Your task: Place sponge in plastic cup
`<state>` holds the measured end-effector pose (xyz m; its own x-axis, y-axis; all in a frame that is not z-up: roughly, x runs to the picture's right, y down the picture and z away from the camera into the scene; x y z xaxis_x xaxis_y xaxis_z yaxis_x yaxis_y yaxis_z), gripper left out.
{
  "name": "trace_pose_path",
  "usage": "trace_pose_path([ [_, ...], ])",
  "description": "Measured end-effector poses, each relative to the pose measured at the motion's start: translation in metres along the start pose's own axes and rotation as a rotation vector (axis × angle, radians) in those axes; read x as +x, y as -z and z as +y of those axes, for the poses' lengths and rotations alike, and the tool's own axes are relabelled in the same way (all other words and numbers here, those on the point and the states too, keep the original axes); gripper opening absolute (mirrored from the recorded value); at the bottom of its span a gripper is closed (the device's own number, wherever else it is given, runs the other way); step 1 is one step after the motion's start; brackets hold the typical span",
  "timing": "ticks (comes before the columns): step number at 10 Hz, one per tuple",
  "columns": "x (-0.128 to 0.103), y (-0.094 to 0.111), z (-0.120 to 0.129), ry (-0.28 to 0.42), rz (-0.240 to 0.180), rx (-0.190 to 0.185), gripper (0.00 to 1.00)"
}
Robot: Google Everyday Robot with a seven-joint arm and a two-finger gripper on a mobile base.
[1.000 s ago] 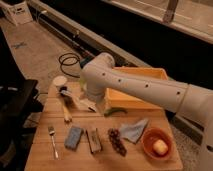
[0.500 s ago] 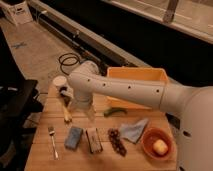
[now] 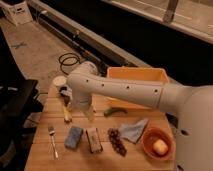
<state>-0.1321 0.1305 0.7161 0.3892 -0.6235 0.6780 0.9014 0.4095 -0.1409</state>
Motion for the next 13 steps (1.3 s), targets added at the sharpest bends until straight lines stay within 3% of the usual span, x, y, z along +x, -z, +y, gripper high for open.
trace_pose_path([
  [3,-0.028,-0.032,-0.031,0.062,-0.048,-0.011,0.8],
  [8,-0.051,-0.071,-0.036,0.081,-0.116,0.012,0.8],
  [13,-0.063,-0.097,-0.036,0.075,-0.196,0.03,0.8],
])
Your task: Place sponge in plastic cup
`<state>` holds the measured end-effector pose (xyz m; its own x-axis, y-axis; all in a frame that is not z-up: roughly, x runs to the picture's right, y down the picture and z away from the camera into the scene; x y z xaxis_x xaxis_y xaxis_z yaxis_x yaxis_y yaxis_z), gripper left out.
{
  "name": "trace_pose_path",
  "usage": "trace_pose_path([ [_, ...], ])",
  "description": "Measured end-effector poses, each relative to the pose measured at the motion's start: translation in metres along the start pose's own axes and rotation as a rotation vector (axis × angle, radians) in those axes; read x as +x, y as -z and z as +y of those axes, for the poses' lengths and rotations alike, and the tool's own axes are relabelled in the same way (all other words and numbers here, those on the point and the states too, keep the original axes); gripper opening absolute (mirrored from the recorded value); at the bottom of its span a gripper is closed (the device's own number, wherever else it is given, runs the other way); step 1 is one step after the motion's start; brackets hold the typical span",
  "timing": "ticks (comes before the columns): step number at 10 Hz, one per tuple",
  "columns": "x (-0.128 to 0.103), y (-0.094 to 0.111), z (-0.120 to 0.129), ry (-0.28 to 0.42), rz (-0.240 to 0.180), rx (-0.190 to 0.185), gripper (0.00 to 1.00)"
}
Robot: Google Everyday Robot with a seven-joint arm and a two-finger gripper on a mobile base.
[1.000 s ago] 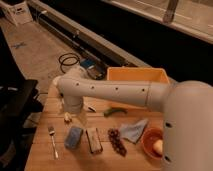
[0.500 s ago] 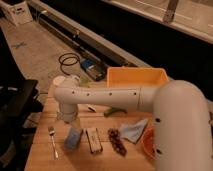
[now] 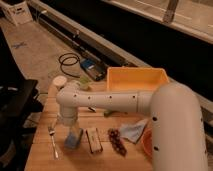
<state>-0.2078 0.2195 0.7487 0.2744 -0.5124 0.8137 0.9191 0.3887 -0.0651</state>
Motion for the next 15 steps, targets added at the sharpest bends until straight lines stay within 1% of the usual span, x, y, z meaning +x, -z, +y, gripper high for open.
trace_pose_path([
  [2,-0.001,-0.012,0.001,-0.008,-0.038,0.005,0.8],
  [3,-0.001,-0.016,0.003,-0.013,-0.05,0.005,0.8],
  [4,-0.001,-0.018,0.004,-0.018,-0.056,0.004,0.8],
  [7,0.004,-0.033,0.012,-0.04,-0.08,-0.013,0.8],
  [8,0.008,-0.037,0.018,-0.052,-0.086,-0.024,0.8],
  [10,0.012,-0.044,0.023,-0.063,-0.095,-0.031,0.79],
  [11,0.012,-0.046,0.023,-0.065,-0.098,-0.027,0.74],
  [12,0.013,-0.047,0.025,-0.072,-0.098,-0.011,0.62],
  [13,0.014,-0.046,0.027,-0.078,-0.095,-0.005,0.53],
  [14,0.013,-0.045,0.027,-0.078,-0.093,-0.004,0.45],
  [15,0.013,-0.045,0.026,-0.078,-0.092,-0.004,0.34],
])
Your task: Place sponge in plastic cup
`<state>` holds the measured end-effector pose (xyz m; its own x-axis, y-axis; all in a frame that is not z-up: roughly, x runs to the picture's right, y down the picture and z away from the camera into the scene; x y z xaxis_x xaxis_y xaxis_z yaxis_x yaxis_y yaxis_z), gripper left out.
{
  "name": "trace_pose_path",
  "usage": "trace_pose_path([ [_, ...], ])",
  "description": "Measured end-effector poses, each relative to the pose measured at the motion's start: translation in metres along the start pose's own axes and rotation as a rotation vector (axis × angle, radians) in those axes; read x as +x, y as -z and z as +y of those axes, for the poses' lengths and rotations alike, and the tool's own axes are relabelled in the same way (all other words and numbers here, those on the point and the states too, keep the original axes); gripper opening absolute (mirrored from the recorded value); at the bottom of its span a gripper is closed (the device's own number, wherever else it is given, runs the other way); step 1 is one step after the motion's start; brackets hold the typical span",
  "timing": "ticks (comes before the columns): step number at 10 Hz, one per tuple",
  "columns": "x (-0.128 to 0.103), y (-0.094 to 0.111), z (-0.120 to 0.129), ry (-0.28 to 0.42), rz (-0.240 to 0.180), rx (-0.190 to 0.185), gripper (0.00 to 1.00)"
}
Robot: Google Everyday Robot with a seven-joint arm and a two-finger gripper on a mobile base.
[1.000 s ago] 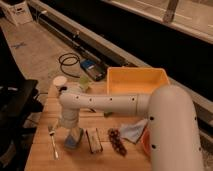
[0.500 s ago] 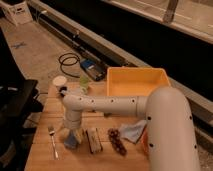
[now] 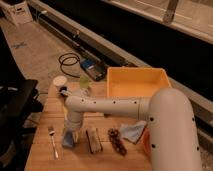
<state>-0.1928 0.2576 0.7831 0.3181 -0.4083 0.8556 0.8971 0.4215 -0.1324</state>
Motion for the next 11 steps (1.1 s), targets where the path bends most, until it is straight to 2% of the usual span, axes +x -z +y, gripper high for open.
trace_pose_path([
  [1,0.001,0.002,0.002,-0.005,0.004,0.001,0.22],
  [3,0.001,0.007,0.001,-0.01,0.022,-0.001,0.04],
  [4,0.004,0.022,0.002,-0.024,0.049,0.014,0.0],
  [6,0.006,0.052,0.001,-0.042,0.095,0.042,0.0],
  [7,0.008,0.082,-0.001,-0.055,0.132,0.073,0.0],
  [9,0.022,0.119,-0.003,-0.089,0.171,0.123,0.0],
  [10,0.036,0.139,-0.006,-0.117,0.19,0.166,0.0],
  [11,0.055,0.161,-0.011,-0.162,0.21,0.227,0.0],
])
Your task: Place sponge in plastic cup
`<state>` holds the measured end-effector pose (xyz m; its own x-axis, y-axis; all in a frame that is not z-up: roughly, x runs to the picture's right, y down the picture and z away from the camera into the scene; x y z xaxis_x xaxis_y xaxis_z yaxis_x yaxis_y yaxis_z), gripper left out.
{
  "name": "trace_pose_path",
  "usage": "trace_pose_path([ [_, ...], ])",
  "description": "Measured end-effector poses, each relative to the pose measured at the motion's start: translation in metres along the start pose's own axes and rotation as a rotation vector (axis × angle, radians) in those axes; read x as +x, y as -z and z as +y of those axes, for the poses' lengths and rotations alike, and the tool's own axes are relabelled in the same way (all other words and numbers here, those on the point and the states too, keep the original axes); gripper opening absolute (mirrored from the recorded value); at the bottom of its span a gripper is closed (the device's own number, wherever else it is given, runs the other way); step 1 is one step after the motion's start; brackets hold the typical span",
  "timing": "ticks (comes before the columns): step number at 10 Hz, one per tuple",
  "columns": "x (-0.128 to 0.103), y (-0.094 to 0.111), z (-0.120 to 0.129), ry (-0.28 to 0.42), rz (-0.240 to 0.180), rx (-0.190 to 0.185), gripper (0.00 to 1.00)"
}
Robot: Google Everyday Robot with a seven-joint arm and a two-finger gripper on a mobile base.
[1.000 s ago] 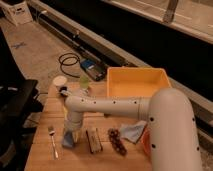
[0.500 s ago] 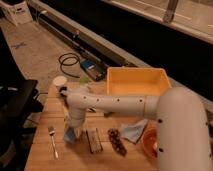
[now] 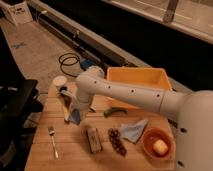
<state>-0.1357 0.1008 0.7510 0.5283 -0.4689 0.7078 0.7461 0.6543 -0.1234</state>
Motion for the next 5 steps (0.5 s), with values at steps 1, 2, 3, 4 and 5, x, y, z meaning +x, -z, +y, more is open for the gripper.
trace_pose_path([
  [1,0.016,0.01,-0.008,-0.037,0.014,0.039,0.0],
  [2,0.037,0.022,-0.022,-0.08,0.03,0.095,0.0],
  [3,0.05,0.029,-0.034,-0.102,0.041,0.131,0.0],
  [4,0.066,0.037,-0.048,-0.123,0.054,0.173,0.0],
  [5,0.076,0.041,-0.057,-0.135,0.062,0.197,0.0],
])
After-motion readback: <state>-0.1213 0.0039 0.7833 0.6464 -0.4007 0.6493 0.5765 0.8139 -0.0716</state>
